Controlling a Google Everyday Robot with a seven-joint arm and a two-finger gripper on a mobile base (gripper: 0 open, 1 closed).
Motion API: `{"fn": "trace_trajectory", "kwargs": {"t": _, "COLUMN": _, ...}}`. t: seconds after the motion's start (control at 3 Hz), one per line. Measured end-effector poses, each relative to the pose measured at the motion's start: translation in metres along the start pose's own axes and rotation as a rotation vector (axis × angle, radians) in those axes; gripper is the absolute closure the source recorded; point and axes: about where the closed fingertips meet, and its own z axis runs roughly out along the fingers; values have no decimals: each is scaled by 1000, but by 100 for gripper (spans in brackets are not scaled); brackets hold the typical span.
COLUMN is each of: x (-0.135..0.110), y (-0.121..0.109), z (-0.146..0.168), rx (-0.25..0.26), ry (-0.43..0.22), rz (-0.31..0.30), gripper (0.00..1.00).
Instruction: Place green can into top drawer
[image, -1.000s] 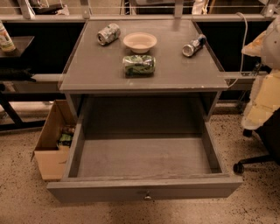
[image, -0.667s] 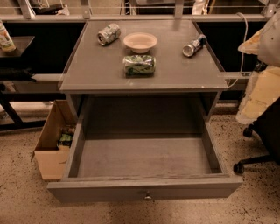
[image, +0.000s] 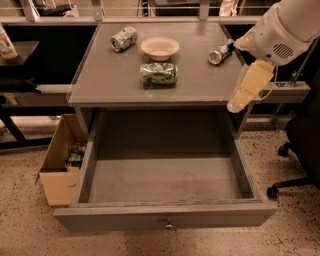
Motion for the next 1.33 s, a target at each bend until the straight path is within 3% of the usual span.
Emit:
{"fn": "trace_trajectory", "kwargs": {"t": 0.33, "x": -36, "y": -26, "z": 35, "rx": -25, "ry": -93, "rz": -30, "gripper": 0}}
{"fn": "trace_trajectory", "kwargs": {"t": 0.67, "x": -78, "y": -31, "z": 76, "rx": -97, "ry": -153, "rz": -90, "gripper": 0}}
{"fn": "trace_trajectory", "kwargs": {"t": 1.0, "x": -78, "y": -31, "z": 76, "rx": -97, "ry": -153, "rz": -90, "gripper": 0}}
{"fn": "trace_trajectory", "kwargs": {"t": 1.33, "x": -79, "y": -47, "z": 102, "rx": -108, "ry": -164, "rz": -92, "gripper": 0}}
